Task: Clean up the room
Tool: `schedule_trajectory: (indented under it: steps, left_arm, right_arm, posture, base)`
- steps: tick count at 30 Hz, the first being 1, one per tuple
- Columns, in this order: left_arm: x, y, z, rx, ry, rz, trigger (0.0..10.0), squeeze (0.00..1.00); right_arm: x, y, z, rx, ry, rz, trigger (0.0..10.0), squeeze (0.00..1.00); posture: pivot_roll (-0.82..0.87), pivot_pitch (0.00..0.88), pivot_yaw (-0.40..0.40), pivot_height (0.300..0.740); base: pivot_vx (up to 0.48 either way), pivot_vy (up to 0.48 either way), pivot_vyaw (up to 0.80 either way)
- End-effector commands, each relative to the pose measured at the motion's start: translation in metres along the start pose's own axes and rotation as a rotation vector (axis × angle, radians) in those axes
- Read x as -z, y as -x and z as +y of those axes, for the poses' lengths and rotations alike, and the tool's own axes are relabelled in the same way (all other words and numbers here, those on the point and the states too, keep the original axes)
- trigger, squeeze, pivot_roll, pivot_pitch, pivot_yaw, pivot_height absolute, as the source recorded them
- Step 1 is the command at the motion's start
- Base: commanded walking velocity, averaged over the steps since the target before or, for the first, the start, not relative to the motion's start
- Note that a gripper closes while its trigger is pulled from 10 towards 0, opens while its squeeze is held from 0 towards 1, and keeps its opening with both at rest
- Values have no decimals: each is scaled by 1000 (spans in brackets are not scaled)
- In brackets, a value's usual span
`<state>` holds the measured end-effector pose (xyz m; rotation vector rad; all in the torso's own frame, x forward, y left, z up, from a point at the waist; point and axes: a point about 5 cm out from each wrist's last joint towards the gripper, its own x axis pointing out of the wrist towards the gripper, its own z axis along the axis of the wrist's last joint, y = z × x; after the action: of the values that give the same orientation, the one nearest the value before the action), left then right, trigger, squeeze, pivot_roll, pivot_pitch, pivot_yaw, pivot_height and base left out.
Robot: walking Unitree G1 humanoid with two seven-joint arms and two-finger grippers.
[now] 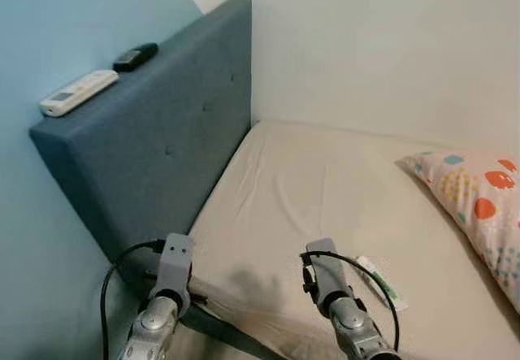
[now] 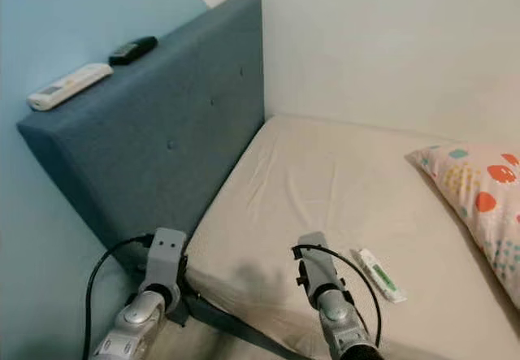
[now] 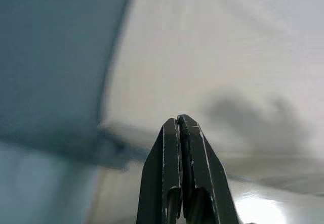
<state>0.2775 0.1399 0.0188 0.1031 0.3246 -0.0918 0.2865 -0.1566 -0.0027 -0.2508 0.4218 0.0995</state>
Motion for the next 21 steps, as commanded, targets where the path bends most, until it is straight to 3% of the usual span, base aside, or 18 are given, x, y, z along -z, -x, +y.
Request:
schedule_trajectory:
  steps: [1, 11, 14, 21]
  left_arm:
    - [3, 1, 1, -4, -3, 19, 10000, 0]
    - [4, 2, 2, -8, 1, 23, 10000, 0]
    - [4, 2, 2, -6, 23, 20, 10000, 0]
    - [6, 1, 2, 15, 34, 43, 10000, 0]
  right_arm:
    - [1, 0, 2, -6, -8, 6, 10000, 0]
    - [1, 0, 2, -6, -6, 7, 10000, 0]
    - [1, 0, 2, -6, -6, 7, 10000, 0]
    - [2, 1, 2, -7, -5, 8, 10000, 0]
  posture:
    - [5, 92, -22, 740]
    - [4, 89, -24, 740]
    - [3, 88, -23, 740]
    - [3, 83, -24, 740]
  base:
    - [0, -401, 0]
    - [0, -383, 0]
    - [0, 0, 0]
    - [0, 454, 0]
